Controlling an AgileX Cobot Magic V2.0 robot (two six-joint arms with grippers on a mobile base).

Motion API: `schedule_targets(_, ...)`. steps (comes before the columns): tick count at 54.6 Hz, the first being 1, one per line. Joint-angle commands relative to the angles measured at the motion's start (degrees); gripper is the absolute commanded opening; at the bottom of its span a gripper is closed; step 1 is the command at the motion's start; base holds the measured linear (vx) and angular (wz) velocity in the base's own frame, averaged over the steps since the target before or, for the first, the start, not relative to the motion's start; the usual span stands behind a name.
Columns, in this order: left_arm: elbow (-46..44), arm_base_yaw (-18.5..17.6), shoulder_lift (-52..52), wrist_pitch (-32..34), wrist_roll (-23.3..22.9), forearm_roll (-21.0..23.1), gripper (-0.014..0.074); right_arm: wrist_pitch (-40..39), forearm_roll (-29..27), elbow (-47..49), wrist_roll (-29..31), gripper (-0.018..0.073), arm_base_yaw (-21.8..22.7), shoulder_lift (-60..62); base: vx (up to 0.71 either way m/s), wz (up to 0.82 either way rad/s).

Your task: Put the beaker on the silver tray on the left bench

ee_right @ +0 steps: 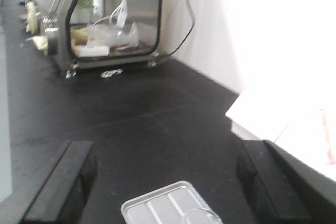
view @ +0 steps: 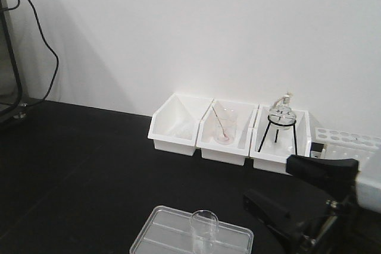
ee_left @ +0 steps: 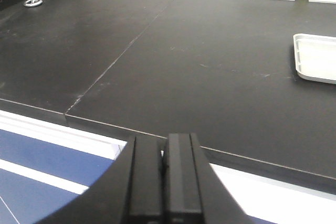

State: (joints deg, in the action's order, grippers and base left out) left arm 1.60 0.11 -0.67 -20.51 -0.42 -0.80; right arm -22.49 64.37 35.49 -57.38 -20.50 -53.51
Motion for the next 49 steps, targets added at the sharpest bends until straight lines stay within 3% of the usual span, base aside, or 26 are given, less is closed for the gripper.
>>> schedule_targets(1,1.88,-0.16,-0.91,4.70,-0.11,0.05,0.0001,-0.42,-1.43,0.16,-0.01,0.0593,0.19,4.14,0.00,0.00)
schedule_targets(19,1.88,-0.16,-0.91,4.70,-0.11,0.05,0.0001,-0.37,-0.18,0.06,0.13,0.0593,0.19,8.81,0.00,0.00)
schedule_targets(29,1.88,-0.16,-0.91,4.70,-0.11,0.05,0.0001,4.45,-1.53,-0.37,0.94,0.0568,0.19,8.81,0.00,0.00)
schedule_targets(31,1.88,-0.16,-0.91,4.70,-0.11,0.05,0.0001,7.05,-5.02,-0.99,2.74,0.0552,0.19,9.52,0.00,0.00)
schedule_targets(34,1.88,-0.16,-0.91,4.70,-0.11,0.05,0.0001,12.39,-14.77,-2.61,8.26,0.0506,0.19,10.76,0.00,0.00)
schedule_targets(37,1.88,-0.16,-0.91,4.70,-0.11,0.05,0.0001,16.69,-26.25,-4.87,16.01,0.0459,0.19,12.38,0.00,0.00)
schedule_targets(41,1.88,-0.16,-0.91,4.70,-0.11,0.05,0.0001,20.93,-41.84,-9.00,30.67,0.0379,0.53,15.71,0.00,0.00)
schedule_targets(44,1.88,-0.16,-0.91,4.70,-0.11,0.05,0.0001,20.73,-49.21,-13.31,42.45,0.0301,1.79,19.30,0.00,0.00)
schedule_targets(49,1.88,-0.16,-0.91,4.70,-0.11,0.05,0.0001,15.62,-55.14,-20.17,56.53,0.0182,4.52,26.02,0.00,0.00)
